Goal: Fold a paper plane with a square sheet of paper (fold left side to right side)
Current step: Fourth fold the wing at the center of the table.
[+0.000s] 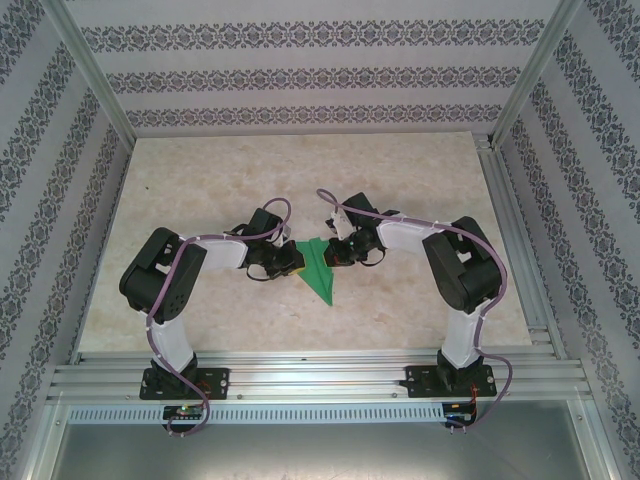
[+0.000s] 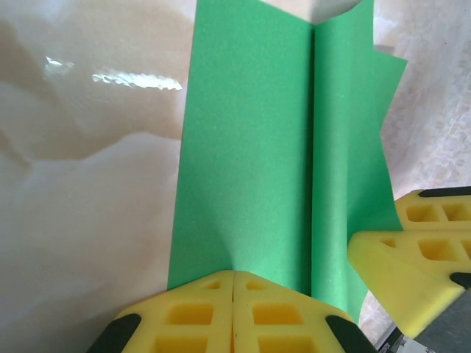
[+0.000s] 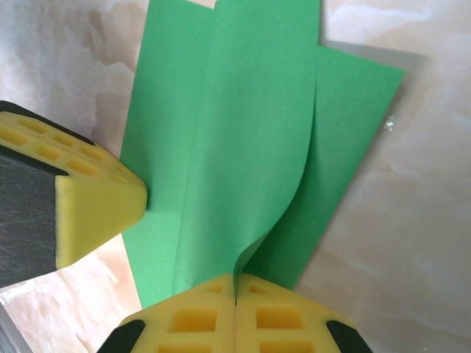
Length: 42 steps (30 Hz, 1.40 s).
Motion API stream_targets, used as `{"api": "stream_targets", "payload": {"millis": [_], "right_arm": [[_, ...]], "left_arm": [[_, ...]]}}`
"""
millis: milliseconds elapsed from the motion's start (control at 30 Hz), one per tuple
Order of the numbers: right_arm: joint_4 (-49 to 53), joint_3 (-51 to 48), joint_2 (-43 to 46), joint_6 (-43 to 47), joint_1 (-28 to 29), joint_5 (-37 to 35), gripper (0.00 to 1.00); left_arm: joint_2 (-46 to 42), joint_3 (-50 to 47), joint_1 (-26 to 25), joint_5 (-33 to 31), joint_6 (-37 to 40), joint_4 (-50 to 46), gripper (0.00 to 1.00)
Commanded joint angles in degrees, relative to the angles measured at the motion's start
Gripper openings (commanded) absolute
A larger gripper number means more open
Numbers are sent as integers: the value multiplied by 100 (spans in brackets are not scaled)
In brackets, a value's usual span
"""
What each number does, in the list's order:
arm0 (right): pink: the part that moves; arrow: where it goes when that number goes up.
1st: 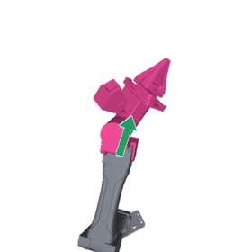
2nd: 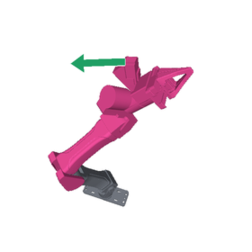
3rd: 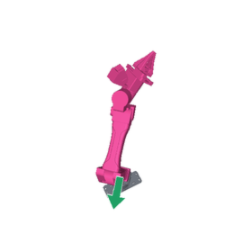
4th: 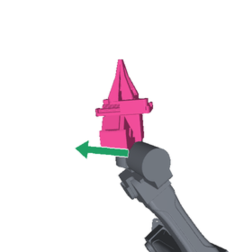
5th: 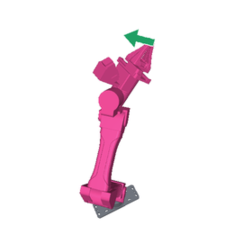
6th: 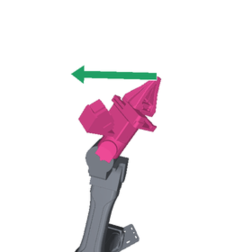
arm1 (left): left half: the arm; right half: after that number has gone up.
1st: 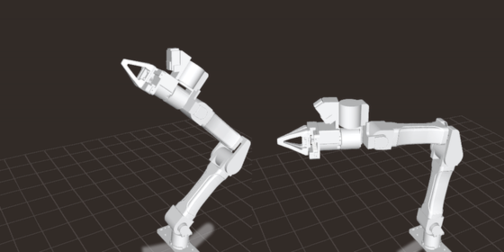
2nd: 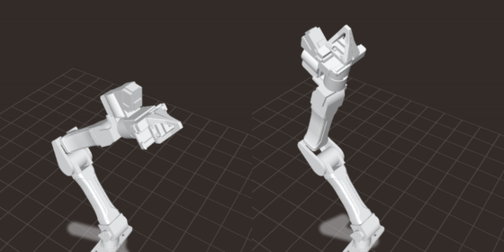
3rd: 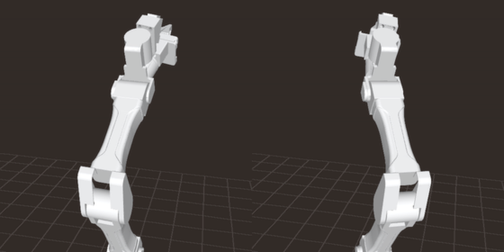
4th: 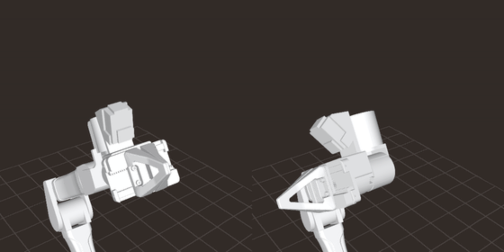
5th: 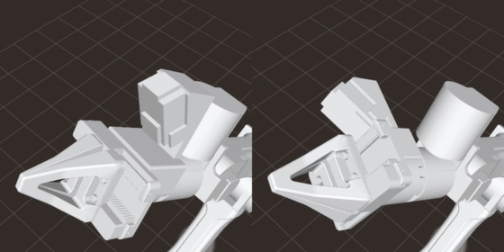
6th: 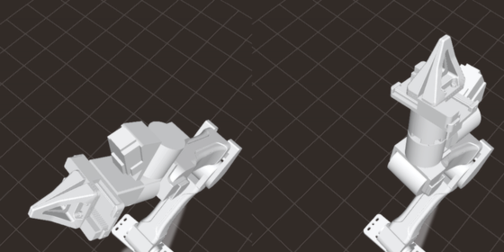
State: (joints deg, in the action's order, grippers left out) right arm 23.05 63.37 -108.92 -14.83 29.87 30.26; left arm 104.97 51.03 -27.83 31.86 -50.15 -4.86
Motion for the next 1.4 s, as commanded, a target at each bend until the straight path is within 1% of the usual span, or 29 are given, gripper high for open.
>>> {"api": "stream_targets", "payload": {"millis": [0,733,967,1000,1067,1267,1367], "right_arm": [[91,136,-120,173,-25,-110,0],[235,413,-410,296,76,-142,0],[399,435,-568,268,146,-303,0],[446,435,-584,272,163,-330,0],[541,448,-597,285,193,-411,0],[639,441,-683,278,213,-515,0],[641,432,-700,272,212,-526,0]], "left_arm": [[83,-13,-23,-386,102,-409,8],[80,-60,-21,-382,75,-351,8],[2,-49,-26,-341,67,-318,9],[-43,-30,-27,-330,67,-318,10],[-143,49,-7,-278,110,-390,15],[-700,620,129,-322,462,-1134,27],[-922,911,171,-408,622,-1486,29]]}}
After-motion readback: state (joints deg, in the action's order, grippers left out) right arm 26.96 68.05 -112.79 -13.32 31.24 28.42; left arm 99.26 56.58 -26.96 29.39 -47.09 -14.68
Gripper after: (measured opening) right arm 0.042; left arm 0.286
